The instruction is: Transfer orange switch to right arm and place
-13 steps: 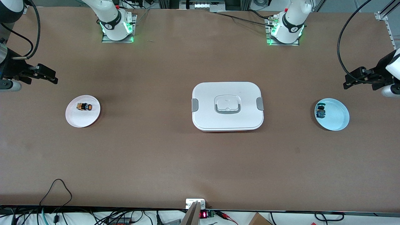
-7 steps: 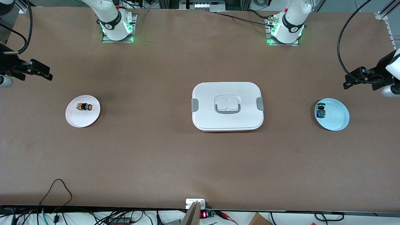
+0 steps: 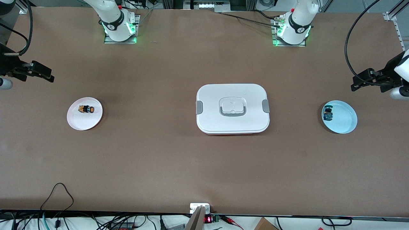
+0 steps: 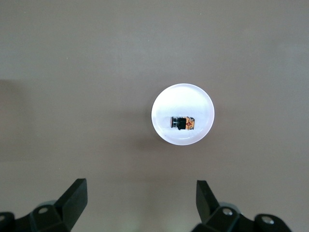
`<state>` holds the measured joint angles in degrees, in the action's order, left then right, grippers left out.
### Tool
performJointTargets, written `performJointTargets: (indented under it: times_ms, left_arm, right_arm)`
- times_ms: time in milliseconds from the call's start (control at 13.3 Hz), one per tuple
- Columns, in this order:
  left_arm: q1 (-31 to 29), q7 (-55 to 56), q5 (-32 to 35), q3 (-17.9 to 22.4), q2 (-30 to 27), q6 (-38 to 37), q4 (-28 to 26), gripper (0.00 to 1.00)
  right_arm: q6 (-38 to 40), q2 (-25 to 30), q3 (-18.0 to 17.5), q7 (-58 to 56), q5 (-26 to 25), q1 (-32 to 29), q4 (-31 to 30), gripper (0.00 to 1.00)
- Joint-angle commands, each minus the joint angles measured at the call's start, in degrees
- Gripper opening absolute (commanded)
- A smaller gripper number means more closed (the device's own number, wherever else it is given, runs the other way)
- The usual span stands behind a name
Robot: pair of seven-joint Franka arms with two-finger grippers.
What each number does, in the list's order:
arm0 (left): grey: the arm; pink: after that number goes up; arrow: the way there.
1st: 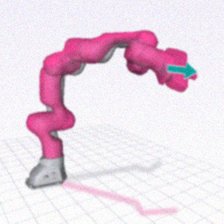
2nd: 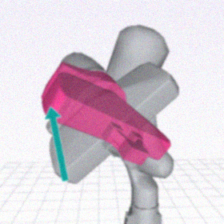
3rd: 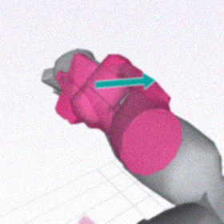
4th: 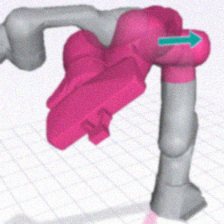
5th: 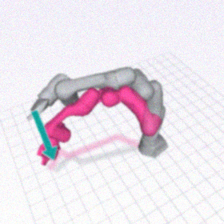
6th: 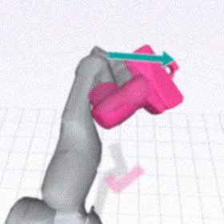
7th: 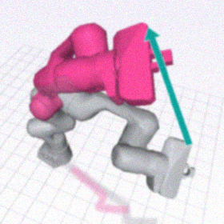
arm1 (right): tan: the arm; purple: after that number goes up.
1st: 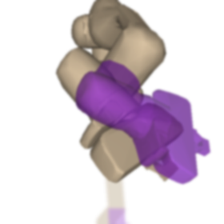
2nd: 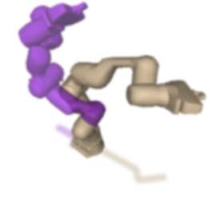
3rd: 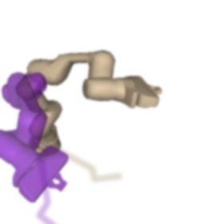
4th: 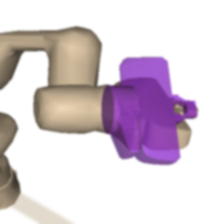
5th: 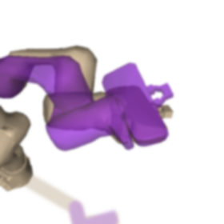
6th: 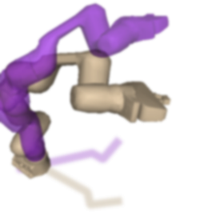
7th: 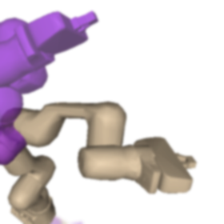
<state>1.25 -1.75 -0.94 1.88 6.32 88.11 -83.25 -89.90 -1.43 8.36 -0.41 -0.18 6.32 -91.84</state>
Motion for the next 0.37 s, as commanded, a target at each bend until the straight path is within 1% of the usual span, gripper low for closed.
performJointTargets:
  times_ms: [0, 300]
  left_arm:
    - [-0.4, -1.0, 0.5, -0.1, 0.8, -1.3, 1.9, 1.00]
    - [-0.4, -1.0, 0.5, -0.1, 0.8, -1.3, 1.9, 1.00]
  right_arm:
    - [1.9, -0.1, 0.3, -1.9, 0.4, -0.2, 1.0, 1.00]
    - [2.4, 0.1, 0.2, -1.4, 0.1, 0.2, 1.1, 1.00]
